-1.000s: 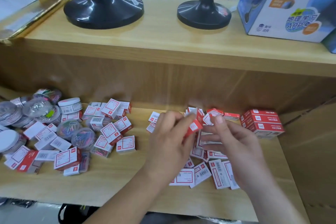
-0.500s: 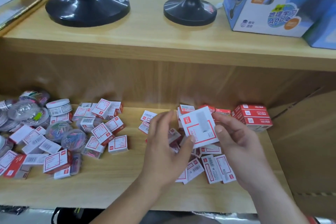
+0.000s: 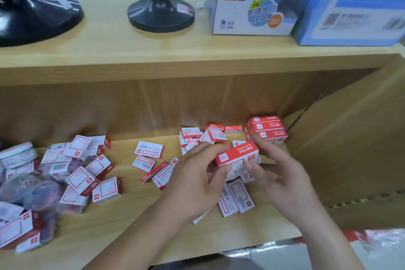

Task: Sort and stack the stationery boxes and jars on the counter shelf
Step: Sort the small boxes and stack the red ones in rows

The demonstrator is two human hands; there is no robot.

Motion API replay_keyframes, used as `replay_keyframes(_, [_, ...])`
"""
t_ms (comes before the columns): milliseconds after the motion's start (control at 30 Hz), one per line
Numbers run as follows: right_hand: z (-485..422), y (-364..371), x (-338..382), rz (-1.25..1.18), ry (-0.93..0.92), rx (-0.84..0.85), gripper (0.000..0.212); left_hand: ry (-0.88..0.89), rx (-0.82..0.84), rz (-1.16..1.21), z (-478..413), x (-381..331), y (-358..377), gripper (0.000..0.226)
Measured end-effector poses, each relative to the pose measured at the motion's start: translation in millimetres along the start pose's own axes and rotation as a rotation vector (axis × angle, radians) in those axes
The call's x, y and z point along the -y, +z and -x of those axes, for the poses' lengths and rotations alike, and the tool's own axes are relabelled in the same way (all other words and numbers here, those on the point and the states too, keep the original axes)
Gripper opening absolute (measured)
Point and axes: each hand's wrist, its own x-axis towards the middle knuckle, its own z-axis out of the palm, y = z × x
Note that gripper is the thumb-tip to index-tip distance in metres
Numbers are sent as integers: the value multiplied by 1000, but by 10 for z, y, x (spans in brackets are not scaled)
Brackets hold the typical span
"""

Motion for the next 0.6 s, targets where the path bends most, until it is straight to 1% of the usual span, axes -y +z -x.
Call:
replay_keyframes(33, [1,-62,-18,-35,20,15,50,-1,26,-3,-46,-26,38,34])
replay_keyframes(100, [6,-154,-58,-83,60,-29,36,-39,63,33,-120,-71,142,29])
replay_keyframes(200, [37,-282,-140,-206,124,-110,25,-150,62,215,-240,-143,313,21])
replay_keyframes(267, [57,-372,-193,-256,168,-158,21,-212,80,320,-305,-177,409,24])
replay_keyframes(300, [59,-412,-223,-275,191,-173,20,-222,100,328,-330,-181,456,25])
replay_keyframes(400, [2,-518,-333,-283,235,-210,19,-225,175,283,-425,-164,602,24])
replay_keyframes(500, [-97,-617,-470,-269,261,-246,18,-252,263,273,-525,-119,749,15])
replay_keyframes(600, [-188,-649,-566,-164,243,-255,16,-288,284,266,-614,-48,927,9])
